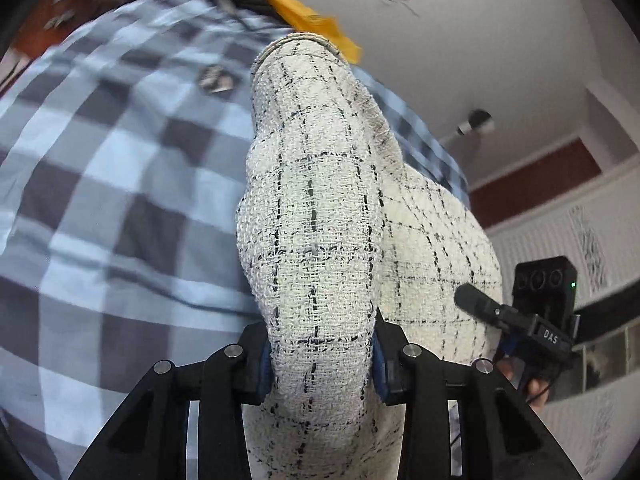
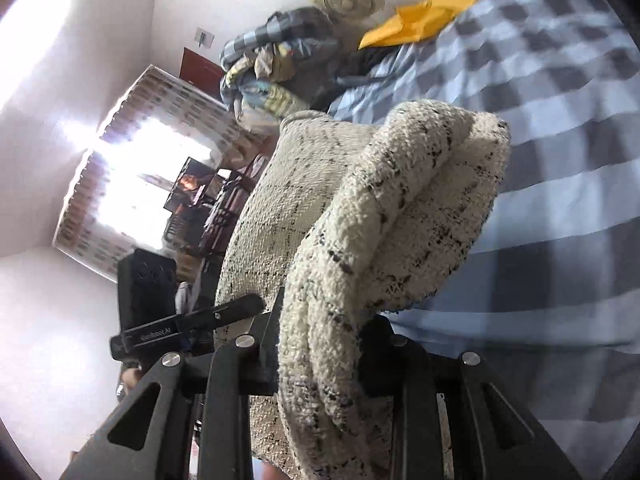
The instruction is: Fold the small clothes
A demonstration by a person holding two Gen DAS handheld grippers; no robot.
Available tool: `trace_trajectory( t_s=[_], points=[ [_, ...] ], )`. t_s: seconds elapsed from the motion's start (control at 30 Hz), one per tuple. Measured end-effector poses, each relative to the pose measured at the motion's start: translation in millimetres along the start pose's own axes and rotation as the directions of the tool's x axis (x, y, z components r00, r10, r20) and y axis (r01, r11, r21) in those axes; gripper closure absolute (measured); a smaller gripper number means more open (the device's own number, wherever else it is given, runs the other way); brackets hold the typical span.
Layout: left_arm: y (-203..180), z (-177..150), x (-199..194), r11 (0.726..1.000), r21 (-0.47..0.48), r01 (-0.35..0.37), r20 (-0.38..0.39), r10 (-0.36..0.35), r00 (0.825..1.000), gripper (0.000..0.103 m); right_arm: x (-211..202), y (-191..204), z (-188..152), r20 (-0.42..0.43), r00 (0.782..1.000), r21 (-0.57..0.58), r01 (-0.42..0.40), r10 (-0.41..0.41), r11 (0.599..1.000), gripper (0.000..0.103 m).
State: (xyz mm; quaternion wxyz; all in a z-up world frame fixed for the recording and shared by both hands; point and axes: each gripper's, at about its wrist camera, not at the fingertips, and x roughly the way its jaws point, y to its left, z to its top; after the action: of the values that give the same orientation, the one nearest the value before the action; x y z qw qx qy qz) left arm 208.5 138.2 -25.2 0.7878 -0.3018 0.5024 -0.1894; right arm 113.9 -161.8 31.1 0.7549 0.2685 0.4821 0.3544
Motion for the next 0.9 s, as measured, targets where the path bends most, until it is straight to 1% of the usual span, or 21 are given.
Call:
trace_trajectory(
  t_s=[0.07, 0.17, 0.23, 0.3, 0.33, 0.37, 0.4, 0.43, 0.47, 0.5, 0.53, 0.57, 0.6, 0.63, 0.67, 0.73, 0.77, 0.8, 0.83, 0.87, 0.9],
  points=[
    [32.6, 1.1, 9.3, 0.999, -0.033, -0.012, -0.004, 0.012, 1.000, 0.066, 27.4, -9.7, -0.3, -0.042, 0.999, 0.048, -0.016, 0.018, 0.999, 0.079],
    [59.6, 3.2, 39.9, 0.997, -0.052, -0.054, -0.048, 0.052, 0.998, 0.066, 67.7, -33.3, -6.3, -0.091, 0.995, 0.080, 0.040, -0.033, 0.996, 0.079],
    [79.8, 1.5, 60.9, 0.987, -0.089, -0.132, -0.106, 0.122, 0.987, 0.063, 88.1, -50.9, -8.7, -0.128, 0.989, 0.113, 0.090, -0.075, 0.990, 0.079],
    [89.8, 0.7, 70.6, 0.975, -0.142, -0.169, -0.128, 0.151, 0.980, 0.046, 100.3, -71.2, -11.7, -0.161, 0.978, 0.128, 0.152, -0.131, 0.980, 0.079],
    [89.3, 1.0, 68.9, 0.969, -0.166, -0.181, -0.117, 0.163, 0.980, 0.042, 101.4, -80.9, -10.1, -0.174, 0.974, 0.155, 0.172, -0.144, 0.973, 0.074],
    [85.8, 1.0, 64.1, 0.962, -0.176, -0.209, -0.102, 0.194, 0.976, 0.034, 96.8, -89.5, -8.4, -0.185, 0.972, 0.207, 0.184, -0.146, 0.961, 0.068],
    [81.0, 0.6, 59.2, 0.954, -0.172, -0.243, -0.094, 0.230, 0.969, 0.026, 90.3, -91.7, -6.1, -0.181, 0.970, 0.233, 0.201, -0.160, 0.952, 0.064],
    [73.0, 0.1, 51.6, 0.944, -0.152, -0.292, -0.086, 0.282, 0.956, 0.022, 80.8, -87.3, -3.4, -0.161, 0.969, 0.227, 0.220, -0.186, 0.949, 0.062],
    [66.3, 0.2, 44.7, 0.939, -0.132, -0.319, -0.074, 0.311, 0.947, 0.017, 70.0, -77.9, -1.8, -0.139, 0.961, 0.176, 0.260, -0.237, 0.949, 0.062],
    [55.3, -2.5, 34.8, 0.931, -0.107, -0.349, -0.053, 0.345, 0.937, 0.016, 58.7, -64.0, -1.3, -0.117, 0.942, 0.104, 0.326, -0.314, 0.940, 0.062],
    [42.4, -8.2, 23.6, 0.913, -0.073, -0.401, -0.023, 0.401, 0.916, 0.016, 50.8, -51.6, -1.2, -0.094, 0.918, 0.042, 0.391, -0.386, 0.919, 0.061],
    [29.8, -13.5, 14.2, 0.890, -0.041, -0.454, 0.007, 0.455, 0.891, 0.014, 40.9, -37.2, -2.5, -0.068, 0.882, -0.026, 0.466, -0.466, 0.885, 0.059],
    [20.8, -20.8, 6.0, 0.868, -0.018, -0.496, 0.033, 0.496, 0.868, 0.011, 29.8, -25.6, -6.4, -0.039, 0.855, -0.073, 0.514, -0.517, 0.855, 0.059],
    [11.5, -25.4, -4.3, 0.843, 0.010, -0.538, 0.072, 0.536, 0.841, 0.009, 19.2, -14.0, -10.9, -0.013, 0.841, -0.122, 0.536, -0.542, 0.835, 0.059],
    [4.4, -28.7, -11.4, 0.821, 0.030, -0.571, 0.115, 0.564, 0.818, 0.003, 12.1, -0.9, -14.5, 0.011, 0.824, -0.171, 0.560, -0.566, 0.811, 0.059],
    [-15.5, -51.6, -31.8, 0.772, 0.060, -0.633, 0.198, 0.613, 0.765, 0.000, -5.3, 21.7, -30.9, 0.057, 0.761, -0.264, 0.636, -0.647, 0.725, 0.058],
    [-15.8, -68.0, -54.5, 0.757, 0.073, -0.649, 0.235, 0.620, 0.749, 0.000, -12.3, 34.5, -39.2, 0.077, 0.738, -0.306, 0.658, -0.671, 0.688, 0.056],
    [-24.7, -77.4, -59.7, 0.746, 0.083, -0.661, 0.260, 0.624, 0.737, 0.000, -19.6, 48.9, -48.5, 0.092, 0.721, -0.345, 0.670, -0.687, 0.657, 0.054],
    [-35.0, -86.4, -62.9, 0.741, 0.095, -0.664, 0.277, 0.622, 0.733, 0.000, -20.7, 61.3, -53.3, 0.110, 0.709, -0.367, 0.680, -0.696, 0.635, 0.044],
    [-41.9, -93.8, -65.0, 0.743, 0.099, -0.662, 0.280, 0.617, 0.735, 0.000, -25.8, 69.7, -57.1, 0.130, 0.704, -0.379, 0.686, -0.698, 0.621, 0.037],
    [-47.7, -102.3, -66.5, 0.746, 0.107, -0.657, 0.278, 0.612, 0.740, 0.000, -36.5, 79.8, -68.4, 0.152, 0.706, -0.391, 0.686, -0.692, 0.614, 0.035]
  ],
)
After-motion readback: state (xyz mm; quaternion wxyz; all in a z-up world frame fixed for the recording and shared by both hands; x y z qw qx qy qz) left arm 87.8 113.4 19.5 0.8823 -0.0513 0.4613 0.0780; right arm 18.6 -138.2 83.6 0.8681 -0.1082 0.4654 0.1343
